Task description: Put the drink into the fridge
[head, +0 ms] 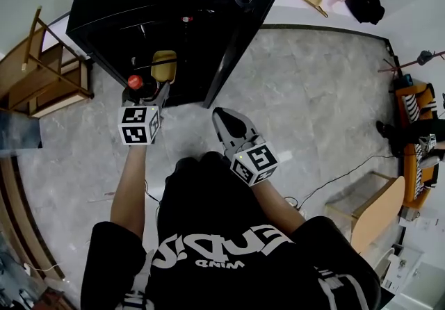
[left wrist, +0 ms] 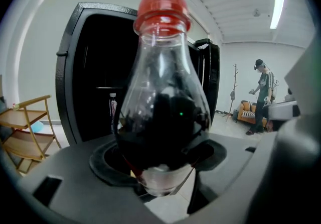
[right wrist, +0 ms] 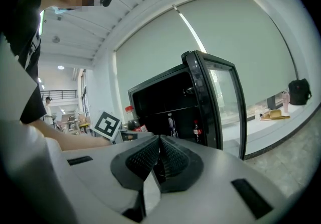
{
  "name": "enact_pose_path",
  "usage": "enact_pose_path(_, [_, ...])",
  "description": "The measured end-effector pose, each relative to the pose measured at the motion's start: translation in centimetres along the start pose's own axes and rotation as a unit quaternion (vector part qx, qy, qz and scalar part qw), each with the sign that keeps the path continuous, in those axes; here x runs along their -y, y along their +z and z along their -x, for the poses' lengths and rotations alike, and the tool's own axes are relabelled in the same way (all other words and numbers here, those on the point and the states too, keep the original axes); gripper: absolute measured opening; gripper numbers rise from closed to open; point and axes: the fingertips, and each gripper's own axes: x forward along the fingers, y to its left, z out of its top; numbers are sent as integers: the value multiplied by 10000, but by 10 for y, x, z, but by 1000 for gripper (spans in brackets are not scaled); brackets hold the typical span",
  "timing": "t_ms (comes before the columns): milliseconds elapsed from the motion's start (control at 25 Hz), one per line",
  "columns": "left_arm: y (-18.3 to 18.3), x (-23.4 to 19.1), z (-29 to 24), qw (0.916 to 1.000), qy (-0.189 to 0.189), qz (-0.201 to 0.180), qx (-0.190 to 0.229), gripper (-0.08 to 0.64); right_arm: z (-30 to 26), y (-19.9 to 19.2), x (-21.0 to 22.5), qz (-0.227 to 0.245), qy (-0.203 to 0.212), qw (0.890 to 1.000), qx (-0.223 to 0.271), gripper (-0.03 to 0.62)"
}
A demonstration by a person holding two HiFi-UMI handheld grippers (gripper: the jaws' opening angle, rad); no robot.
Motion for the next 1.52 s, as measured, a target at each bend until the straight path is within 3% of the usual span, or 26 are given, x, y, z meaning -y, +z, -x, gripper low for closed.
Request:
enact_pose_path(800, [1,-63,-122,9996,236,-78,-142,311,-5,-17,17,-115,-141,9998,-49,25])
enact_pose_path(1520, [-9,-87,-182,9985,331,-62,-440,311,-8,-42,39,-257,-227,9993,-115,25])
